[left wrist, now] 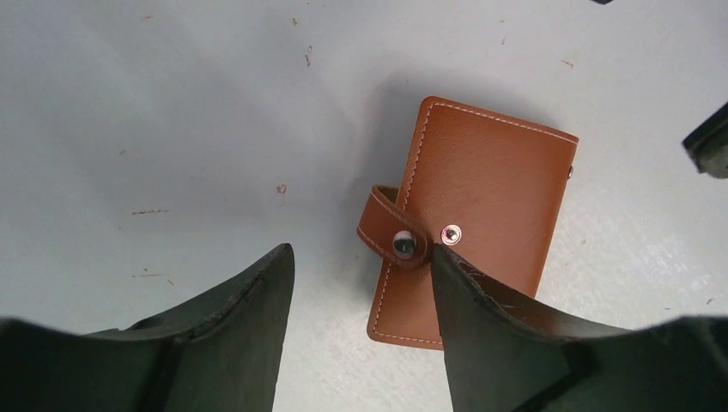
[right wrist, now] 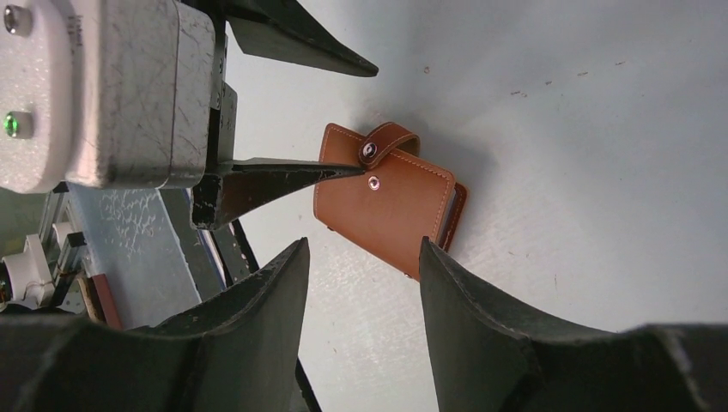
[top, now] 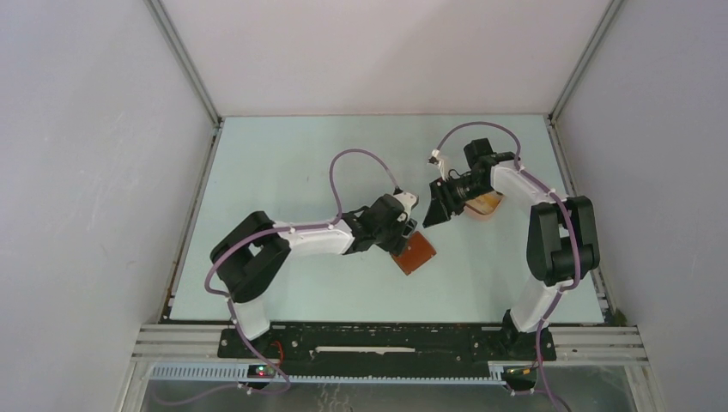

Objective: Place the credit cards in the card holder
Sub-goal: Open the card holder at the center of the board.

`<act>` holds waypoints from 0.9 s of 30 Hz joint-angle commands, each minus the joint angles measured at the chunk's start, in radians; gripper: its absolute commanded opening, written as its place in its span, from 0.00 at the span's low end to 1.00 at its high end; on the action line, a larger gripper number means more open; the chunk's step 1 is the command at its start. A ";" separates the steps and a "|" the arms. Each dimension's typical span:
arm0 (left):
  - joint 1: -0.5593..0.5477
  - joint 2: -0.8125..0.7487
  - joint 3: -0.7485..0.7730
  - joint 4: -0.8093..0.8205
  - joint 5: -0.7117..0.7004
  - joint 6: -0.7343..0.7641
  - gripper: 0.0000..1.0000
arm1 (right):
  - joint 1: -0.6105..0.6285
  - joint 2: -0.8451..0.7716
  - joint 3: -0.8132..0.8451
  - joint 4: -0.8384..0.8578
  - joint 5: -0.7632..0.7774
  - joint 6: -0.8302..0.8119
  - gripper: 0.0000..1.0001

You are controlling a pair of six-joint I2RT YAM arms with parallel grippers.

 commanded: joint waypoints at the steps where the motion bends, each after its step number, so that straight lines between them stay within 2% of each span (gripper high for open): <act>1: -0.002 0.008 0.064 0.002 0.022 0.017 0.65 | 0.005 0.001 0.029 -0.008 -0.027 0.002 0.58; 11: -0.005 0.026 0.071 0.032 0.035 0.017 0.65 | 0.005 0.009 0.034 -0.017 -0.029 -0.002 0.58; 15: -0.004 0.050 0.089 0.023 0.009 0.017 0.62 | 0.007 0.009 0.034 -0.017 -0.029 -0.003 0.58; 24: -0.003 0.057 0.088 0.018 -0.031 0.010 0.29 | 0.010 0.010 0.034 -0.021 -0.026 -0.008 0.58; 27: -0.001 0.050 0.081 0.019 -0.036 0.006 0.10 | 0.012 0.009 0.034 -0.021 -0.026 -0.007 0.58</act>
